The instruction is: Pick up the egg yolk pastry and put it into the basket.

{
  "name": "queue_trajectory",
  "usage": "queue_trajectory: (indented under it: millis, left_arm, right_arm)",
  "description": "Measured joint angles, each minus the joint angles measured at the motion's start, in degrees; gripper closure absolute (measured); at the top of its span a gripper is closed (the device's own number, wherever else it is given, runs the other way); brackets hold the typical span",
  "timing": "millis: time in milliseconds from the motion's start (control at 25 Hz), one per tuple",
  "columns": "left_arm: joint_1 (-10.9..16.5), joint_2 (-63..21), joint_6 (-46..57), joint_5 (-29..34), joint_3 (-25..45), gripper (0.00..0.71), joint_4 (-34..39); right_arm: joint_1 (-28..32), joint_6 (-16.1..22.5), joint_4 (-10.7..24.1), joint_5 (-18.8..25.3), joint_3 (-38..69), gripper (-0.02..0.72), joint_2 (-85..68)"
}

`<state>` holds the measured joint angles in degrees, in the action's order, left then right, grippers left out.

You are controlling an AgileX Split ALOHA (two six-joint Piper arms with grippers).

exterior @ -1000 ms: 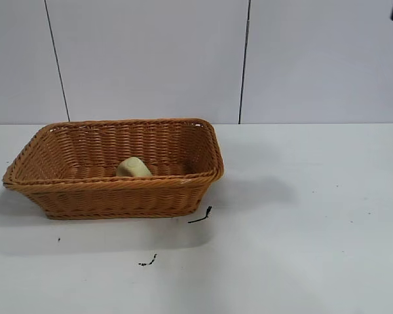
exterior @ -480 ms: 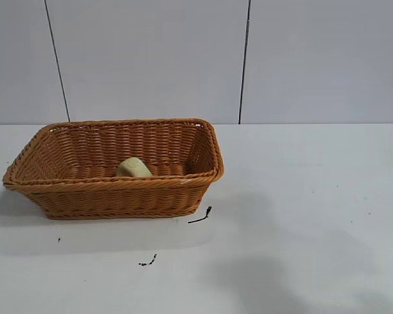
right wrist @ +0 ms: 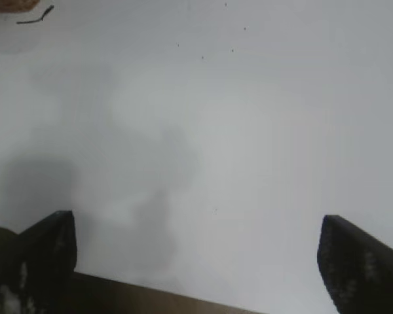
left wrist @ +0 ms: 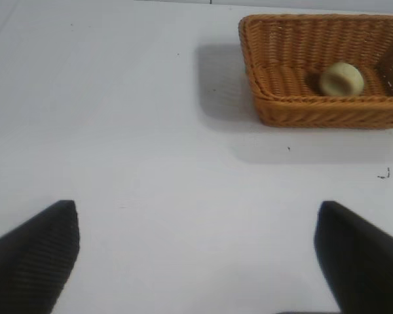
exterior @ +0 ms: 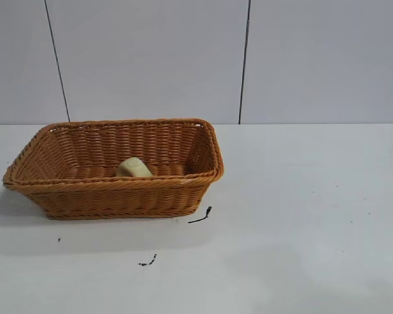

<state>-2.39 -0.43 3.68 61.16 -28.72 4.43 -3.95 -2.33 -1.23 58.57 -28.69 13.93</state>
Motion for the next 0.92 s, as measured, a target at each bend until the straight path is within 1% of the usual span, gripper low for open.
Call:
queue_trajectory:
  millis: [320,920]
  left_arm:
    - [0.0,0.0,0.0,0.0,0.0,0.014,0.0]
    - [0.0,0.0,0.0,0.0,0.0,0.014,0.0]
  right_arm:
    - [0.0,-0.05,-0.07,0.06,0.0,0.01,-13.55]
    - [0.0,-0.05,-0.12,0.06,0.0,0.01,-14.18]
